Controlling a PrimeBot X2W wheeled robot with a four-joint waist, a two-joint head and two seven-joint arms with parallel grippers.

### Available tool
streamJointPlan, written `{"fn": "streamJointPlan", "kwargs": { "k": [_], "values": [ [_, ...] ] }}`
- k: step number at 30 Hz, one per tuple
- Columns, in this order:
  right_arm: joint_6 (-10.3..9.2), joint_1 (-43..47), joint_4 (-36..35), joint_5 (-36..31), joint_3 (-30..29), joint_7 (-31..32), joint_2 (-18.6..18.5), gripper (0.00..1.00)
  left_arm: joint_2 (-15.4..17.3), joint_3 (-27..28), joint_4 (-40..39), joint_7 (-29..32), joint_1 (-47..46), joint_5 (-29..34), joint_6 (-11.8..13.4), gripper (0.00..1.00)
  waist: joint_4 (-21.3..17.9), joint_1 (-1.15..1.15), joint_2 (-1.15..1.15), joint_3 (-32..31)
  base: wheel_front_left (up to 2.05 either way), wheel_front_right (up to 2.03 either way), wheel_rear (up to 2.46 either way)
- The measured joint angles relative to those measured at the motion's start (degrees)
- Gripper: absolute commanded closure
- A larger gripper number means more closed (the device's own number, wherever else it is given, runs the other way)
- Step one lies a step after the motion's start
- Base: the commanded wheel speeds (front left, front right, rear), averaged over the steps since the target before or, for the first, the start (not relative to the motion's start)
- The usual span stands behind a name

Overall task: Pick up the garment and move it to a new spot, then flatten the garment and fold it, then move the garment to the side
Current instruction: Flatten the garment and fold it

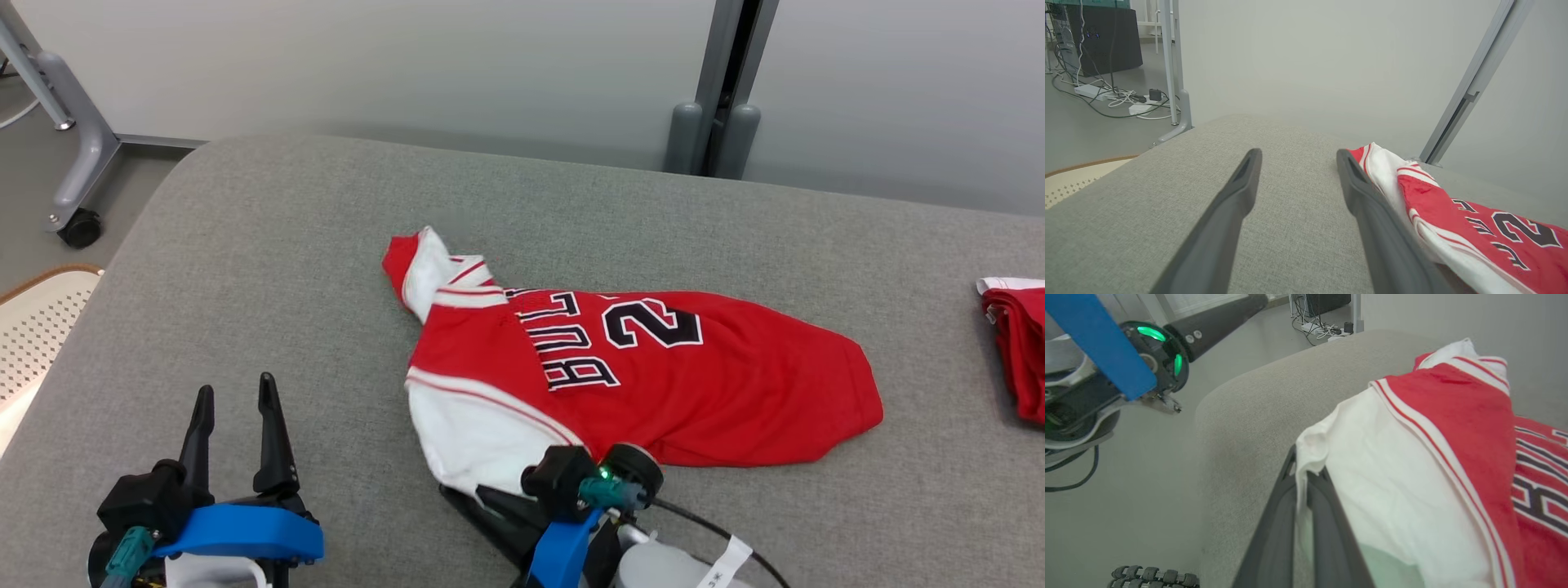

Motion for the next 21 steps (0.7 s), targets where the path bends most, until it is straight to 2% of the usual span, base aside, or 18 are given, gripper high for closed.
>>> {"fn": "streamJointPlan", "kwargs": {
  "k": [3, 4, 5, 6, 10, 15, 16, 19, 20, 21],
  "values": [
    [0.00, 0.82, -0.57, 0.93, 3.07, 0.60, 0.00, 1.00, -0.12, 0.10, -0.86, 0.00, 0.91, 0.01, 0.60, 0.00, -0.19, 0.00, 0.00, -0.12, 0.00, 0.00, 0.00],
    [0.00, 1.20, -0.60, 1.42, 3.85, 0.82, -0.01, 0.71, -0.16, 0.08, -1.02, 0.00, 1.03, 0.01, 0.81, 0.00, -0.26, 0.00, 0.00, -0.12, 0.00, 0.00, 0.00],
    [0.00, 1.46, -0.74, 1.52, 4.35, 0.54, -0.01, 0.09, -0.15, 0.07, -1.10, 0.00, 1.04, 0.01, 0.88, 0.00, -0.35, 0.00, 0.00, -0.09, 0.00, 0.00, 0.00],
    [0.00, 1.49, -1.02, 1.89, 4.66, 0.24, -0.02, 0.00, -0.14, 0.03, -1.03, -0.01, 1.03, 0.00, 0.68, 0.00, -0.45, 0.00, 0.00, -0.01, 0.00, 0.00, 0.00],
    [0.00, 1.58, -0.97, 4.00, 2.96, -1.57, 0.05, 0.00, -0.21, -0.62, -0.44, -0.01, 0.96, 0.00, 0.11, 0.00, -1.16, 0.00, 0.00, 0.16, 0.00, 0.00, 0.00],
    [0.00, 1.60, 4.17, 2.89, -6.27, -4.67, 0.00, 0.00, -0.63, -2.40, 0.38, 0.00, 0.87, 0.27, -0.54, 0.00, -2.38, 0.00, 0.00, -0.08, 0.00, 0.00, 0.00],
    [0.00, 1.60, 4.17, 2.89, -6.27, -4.67, 0.00, 0.00, -0.63, -2.40, 0.38, 0.00, 0.87, 0.27, -0.54, 0.00, -2.38, 0.00, 0.00, -0.08, 0.00, 0.00, 0.00],
    [0.00, 2.24, 7.45, -0.19, -13.61, -5.64, -0.01, 0.00, -0.85, -3.67, 1.04, 0.00, 0.86, 0.69, -0.88, 0.00, -3.35, 0.00, 0.00, -0.33, 0.00, 0.00, 0.00],
    [0.00, 3.02, 9.67, -3.34, -18.86, -6.02, -0.02, 0.00, -1.21, -4.64, 1.47, 0.00, 0.86, 0.71, -1.03, 0.00, -4.13, 0.00, 0.00, -0.44, 0.00, 0.00, 0.00],
    [0.00, 3.02, 9.67, -3.34, -18.86, -6.02, -0.02, 0.00, -1.21, -4.64, 1.47, 0.00, 0.86, 0.71, -1.03, 0.00, -4.13, 0.00, 0.00, -0.44, 0.00, 0.00, 0.00]
  ]
}}
